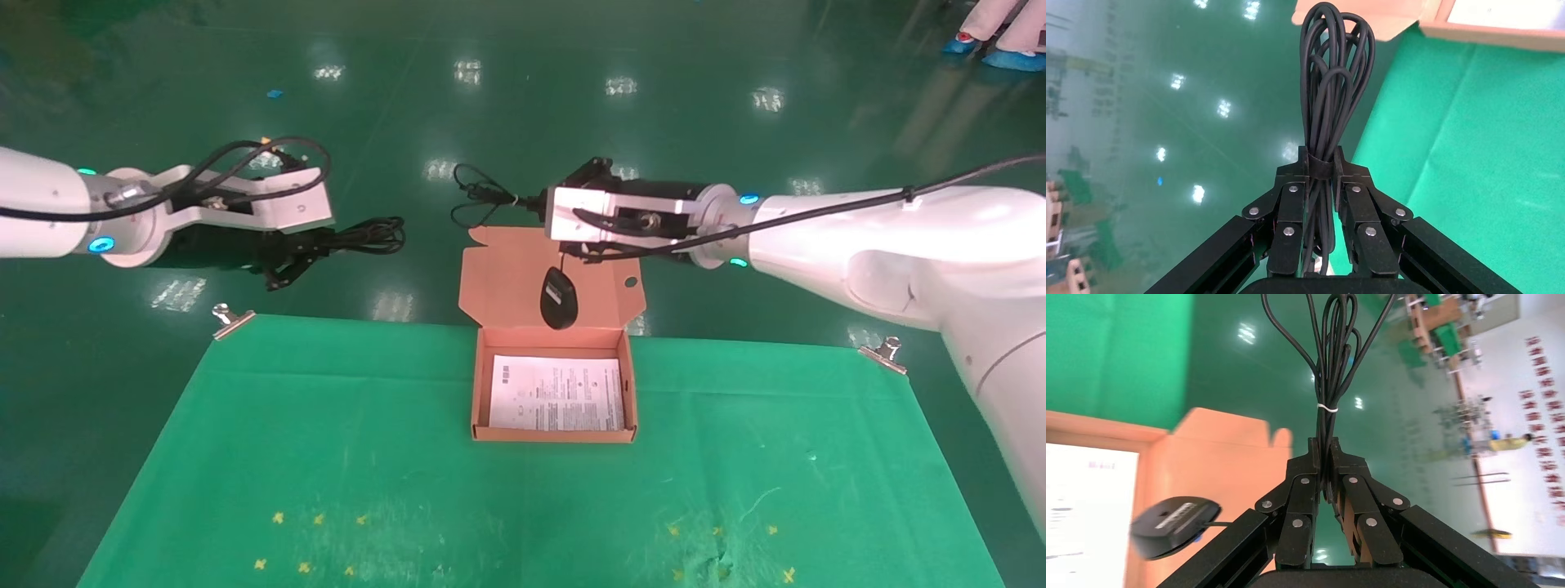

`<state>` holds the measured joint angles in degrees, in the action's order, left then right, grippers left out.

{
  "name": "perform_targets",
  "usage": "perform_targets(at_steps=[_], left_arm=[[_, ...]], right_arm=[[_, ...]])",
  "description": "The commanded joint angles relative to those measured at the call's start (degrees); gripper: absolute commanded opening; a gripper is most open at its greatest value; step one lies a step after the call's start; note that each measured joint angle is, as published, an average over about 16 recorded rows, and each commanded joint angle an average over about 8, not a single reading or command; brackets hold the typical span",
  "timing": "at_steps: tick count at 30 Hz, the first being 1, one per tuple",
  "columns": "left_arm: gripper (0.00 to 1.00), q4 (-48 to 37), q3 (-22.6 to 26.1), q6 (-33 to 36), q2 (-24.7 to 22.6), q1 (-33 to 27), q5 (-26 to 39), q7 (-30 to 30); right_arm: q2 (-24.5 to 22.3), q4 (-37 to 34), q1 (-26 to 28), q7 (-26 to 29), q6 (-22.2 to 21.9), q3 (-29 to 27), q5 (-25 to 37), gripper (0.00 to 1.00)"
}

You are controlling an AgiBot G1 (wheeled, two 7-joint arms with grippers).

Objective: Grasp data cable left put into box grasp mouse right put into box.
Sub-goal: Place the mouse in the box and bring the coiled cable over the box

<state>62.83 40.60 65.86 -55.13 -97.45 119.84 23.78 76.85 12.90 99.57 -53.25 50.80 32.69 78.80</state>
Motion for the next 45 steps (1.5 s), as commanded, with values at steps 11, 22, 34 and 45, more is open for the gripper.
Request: perform_targets(at_steps=[11, 22, 34, 45], left_arm=[[0.00, 5.96, 0.55, 2.12, 2.59, 1.44, 3.04, 4.59], [0.00, 7.11, 0.58, 2.30, 2.80, 1.76, 3.54, 5.63], [0.00, 8.38, 1.14, 2.08, 1.81, 2.40, 3.60, 5.20], [0.00, 4.69, 3.88, -0.85, -4.24, 3.65, 5.52, 1.79]], right_arm=[[1.40, -0.90, -5.00, 2.98, -0.58, 1.92, -2.52, 0.00], [1.28, -0.26, -9.15, 12.02, -3.65, 4.79, -7.22, 0.00], [1.16, -3.21, -9.90, 19.46, -6.53, 9.22, -6.80, 1.00], [0.83, -3.26, -9.65, 21.04, -7.66, 11.71, -7.15, 1.00]])
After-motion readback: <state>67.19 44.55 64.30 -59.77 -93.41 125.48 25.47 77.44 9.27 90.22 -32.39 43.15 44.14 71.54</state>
